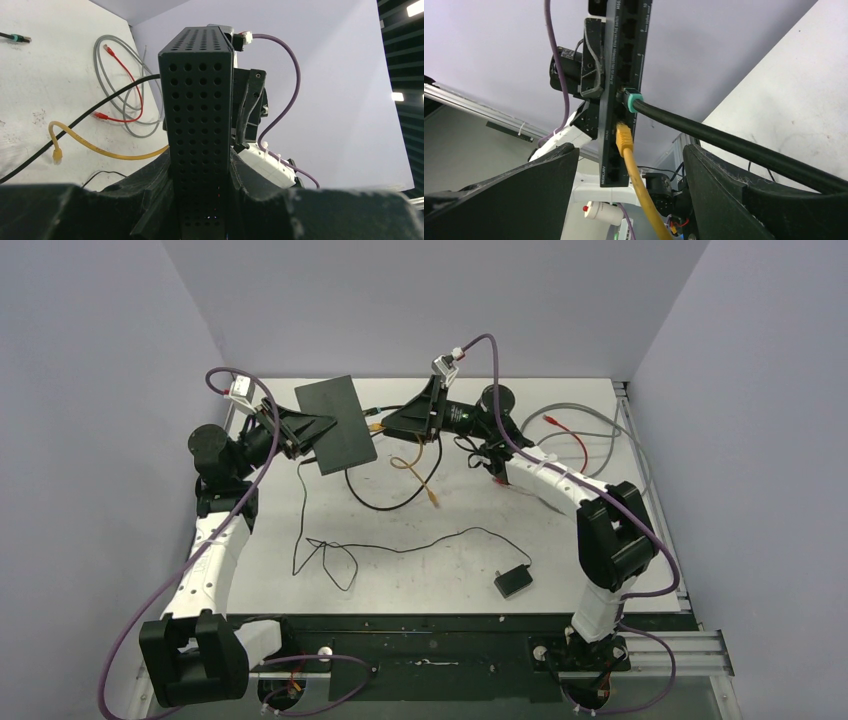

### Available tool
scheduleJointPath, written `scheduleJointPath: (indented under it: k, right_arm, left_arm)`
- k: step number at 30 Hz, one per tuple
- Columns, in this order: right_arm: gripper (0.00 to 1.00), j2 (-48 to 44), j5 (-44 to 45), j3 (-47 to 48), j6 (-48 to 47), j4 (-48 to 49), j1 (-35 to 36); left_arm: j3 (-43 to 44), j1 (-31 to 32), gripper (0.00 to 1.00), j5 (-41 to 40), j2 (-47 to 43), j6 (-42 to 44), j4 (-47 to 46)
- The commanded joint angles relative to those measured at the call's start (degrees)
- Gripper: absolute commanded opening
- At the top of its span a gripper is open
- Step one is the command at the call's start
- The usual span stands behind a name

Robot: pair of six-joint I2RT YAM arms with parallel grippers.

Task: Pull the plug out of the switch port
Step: Pull the connector from the switch port.

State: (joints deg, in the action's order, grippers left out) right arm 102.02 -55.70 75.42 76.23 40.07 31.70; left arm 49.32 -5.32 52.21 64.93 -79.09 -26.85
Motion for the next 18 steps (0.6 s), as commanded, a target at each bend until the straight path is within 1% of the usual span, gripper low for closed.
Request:
scheduleJointPath:
  k: [1,4,6,8,11,18]
  right_arm:
    - [0.78,0.98,0.59,3.78,0.05,2.69,0.72]
    - [0.77,1.25,0.33,5.23,-2.03,-0.48,1.11]
    - [0.75,1.34,0.4,6.05,-3.51,-3.0,1.3]
    - [0.69,1.55,0.31,6.42,-3.85,-3.68,1.51]
    - [0.63,2.3,-0.17,7.04,-3.42,-3.64,1.86]
    - [0.6,3.27,-0.54,8.27,-2.86,-3.36,2.57]
  left_arm:
    - [2.14,0.63,0.0,-0.58,-1.05,-1.32,-7.34]
    - [2.18,0.62,0.0,-0.53,-1.03,-1.28,-7.29]
    - [2.17,0.66,0.0,-0.53,-1.01,-1.21,-7.29]
    - [2.09,0.74,0.0,-0.55,-1.06,-1.15,-7.25]
    - [2.0,0.83,0.0,-0.61,-1.14,-1.11,-7.17]
    - [1.9,1.16,0.0,-0.61,-1.28,-0.79,-6.6]
